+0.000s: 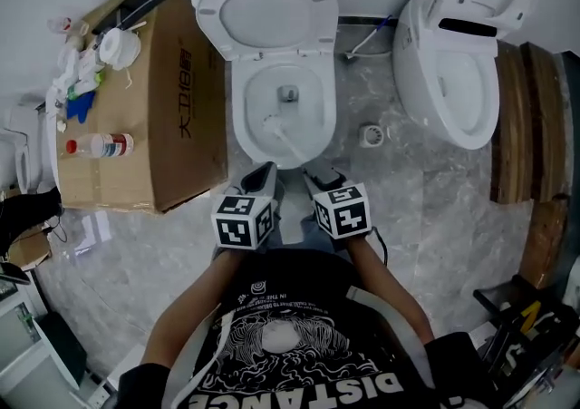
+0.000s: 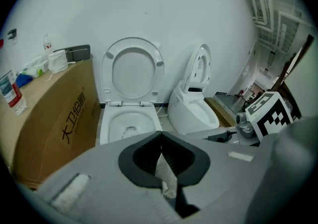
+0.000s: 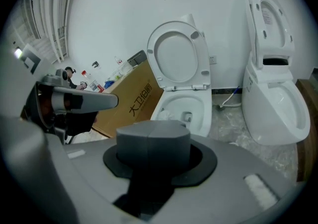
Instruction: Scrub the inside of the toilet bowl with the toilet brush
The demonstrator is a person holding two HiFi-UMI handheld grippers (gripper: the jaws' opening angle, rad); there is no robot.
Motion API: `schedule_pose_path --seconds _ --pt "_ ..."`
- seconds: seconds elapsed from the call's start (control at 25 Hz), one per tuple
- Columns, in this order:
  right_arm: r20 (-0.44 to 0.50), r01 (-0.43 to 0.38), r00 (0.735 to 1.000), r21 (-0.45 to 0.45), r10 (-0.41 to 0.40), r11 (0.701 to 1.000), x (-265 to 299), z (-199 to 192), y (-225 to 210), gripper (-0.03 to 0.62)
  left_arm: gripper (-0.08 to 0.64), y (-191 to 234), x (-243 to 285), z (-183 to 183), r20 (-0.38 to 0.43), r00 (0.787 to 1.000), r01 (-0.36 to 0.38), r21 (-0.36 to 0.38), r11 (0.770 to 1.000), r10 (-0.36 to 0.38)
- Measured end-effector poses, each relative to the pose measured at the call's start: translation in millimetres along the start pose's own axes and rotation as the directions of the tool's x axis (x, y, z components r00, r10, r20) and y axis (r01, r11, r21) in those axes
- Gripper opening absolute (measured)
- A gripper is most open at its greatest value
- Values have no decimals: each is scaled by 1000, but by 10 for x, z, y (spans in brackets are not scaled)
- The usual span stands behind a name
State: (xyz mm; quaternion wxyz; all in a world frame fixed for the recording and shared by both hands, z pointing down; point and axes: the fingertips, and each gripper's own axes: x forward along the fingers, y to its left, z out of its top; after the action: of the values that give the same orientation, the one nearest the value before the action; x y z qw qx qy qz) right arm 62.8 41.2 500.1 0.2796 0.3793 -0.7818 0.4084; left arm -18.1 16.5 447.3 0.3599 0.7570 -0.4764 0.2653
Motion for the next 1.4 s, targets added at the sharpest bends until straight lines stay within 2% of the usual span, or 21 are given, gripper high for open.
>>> schedule_pose_path --seconds 0.4,0.68,0.88,1.16,1.4 --pt "-142 3 990 16 -1 1000 745 -73 151 149 -3 503 399 8 -95 991 95 -13 995 -95" --pt "-172 8 985 9 -6 1000 1204 76 145 149 -3 805 615 -29 -157 978 138 -19 990 -139" --pt "-153 35 988 57 -26 998 1409 250 101 149 -5 989 692 -21 -198 966 169 -12 986 -168" --pt "-103 77 992 87 -68 993 1659 533 6 149 -5 1127 796 -34 -280 932 242 12 970 -229" --pt "-52 126 991 162 -119 979 1841 757 -167 149 -6 1270 834 -47 -331 910 272 23 962 -249"
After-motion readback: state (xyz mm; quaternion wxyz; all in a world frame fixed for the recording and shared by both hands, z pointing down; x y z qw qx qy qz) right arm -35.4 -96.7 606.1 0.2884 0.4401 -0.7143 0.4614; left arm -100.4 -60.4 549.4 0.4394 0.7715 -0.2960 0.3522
